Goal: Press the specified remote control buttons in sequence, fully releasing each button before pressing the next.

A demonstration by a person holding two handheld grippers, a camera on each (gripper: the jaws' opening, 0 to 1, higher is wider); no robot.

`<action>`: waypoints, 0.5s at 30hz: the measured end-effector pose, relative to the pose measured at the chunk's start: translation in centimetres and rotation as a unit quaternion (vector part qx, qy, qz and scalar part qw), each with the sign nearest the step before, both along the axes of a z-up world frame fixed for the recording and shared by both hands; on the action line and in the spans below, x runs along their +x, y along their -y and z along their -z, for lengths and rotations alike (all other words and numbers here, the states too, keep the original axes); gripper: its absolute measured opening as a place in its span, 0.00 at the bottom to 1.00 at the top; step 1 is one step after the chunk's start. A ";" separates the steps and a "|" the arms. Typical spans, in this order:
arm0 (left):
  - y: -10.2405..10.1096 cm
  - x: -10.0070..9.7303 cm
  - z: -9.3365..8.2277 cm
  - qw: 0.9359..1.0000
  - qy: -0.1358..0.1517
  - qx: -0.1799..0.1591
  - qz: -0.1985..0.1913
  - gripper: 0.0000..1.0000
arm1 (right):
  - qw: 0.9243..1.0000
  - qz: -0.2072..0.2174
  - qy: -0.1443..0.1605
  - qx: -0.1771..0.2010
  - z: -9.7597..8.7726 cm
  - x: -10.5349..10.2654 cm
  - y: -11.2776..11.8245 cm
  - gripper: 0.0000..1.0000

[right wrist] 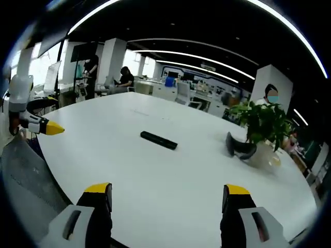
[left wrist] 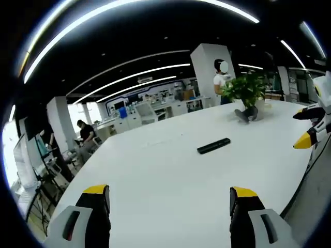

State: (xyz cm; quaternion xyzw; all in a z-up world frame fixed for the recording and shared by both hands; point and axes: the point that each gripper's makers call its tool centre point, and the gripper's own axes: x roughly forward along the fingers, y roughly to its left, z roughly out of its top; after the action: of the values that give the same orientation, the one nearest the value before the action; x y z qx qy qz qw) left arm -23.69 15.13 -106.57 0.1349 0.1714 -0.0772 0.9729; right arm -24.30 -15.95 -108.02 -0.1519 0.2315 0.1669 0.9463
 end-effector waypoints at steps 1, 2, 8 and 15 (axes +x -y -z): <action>0.0 0.0 0.0 1.000 -0.001 0.000 0.001 1.00 | 1.000 0.000 -0.001 -0.001 0.0 0.0 0.0 0.87; 0.0 0.0 0.0 1.000 0.000 0.001 0.001 1.00 | 1.000 0.000 0.000 -0.001 0.0 0.0 0.0 0.88; 0.0 -0.1 0.0 1.000 -0.001 0.003 0.003 1.00 | 1.000 0.000 0.002 0.000 -0.1 0.0 0.0 0.88; -0.1 -0.1 0.0 1.000 0.001 0.004 -0.002 1.00 | 1.000 -0.005 -0.002 -0.004 0.1 -0.1 -0.2 0.87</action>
State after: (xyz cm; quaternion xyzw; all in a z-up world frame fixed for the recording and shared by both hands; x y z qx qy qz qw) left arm -23.77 15.27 -106.54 0.1387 0.1705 -0.0747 0.9727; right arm -24.41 -15.75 -108.12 -0.1562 0.2337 0.1707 0.9444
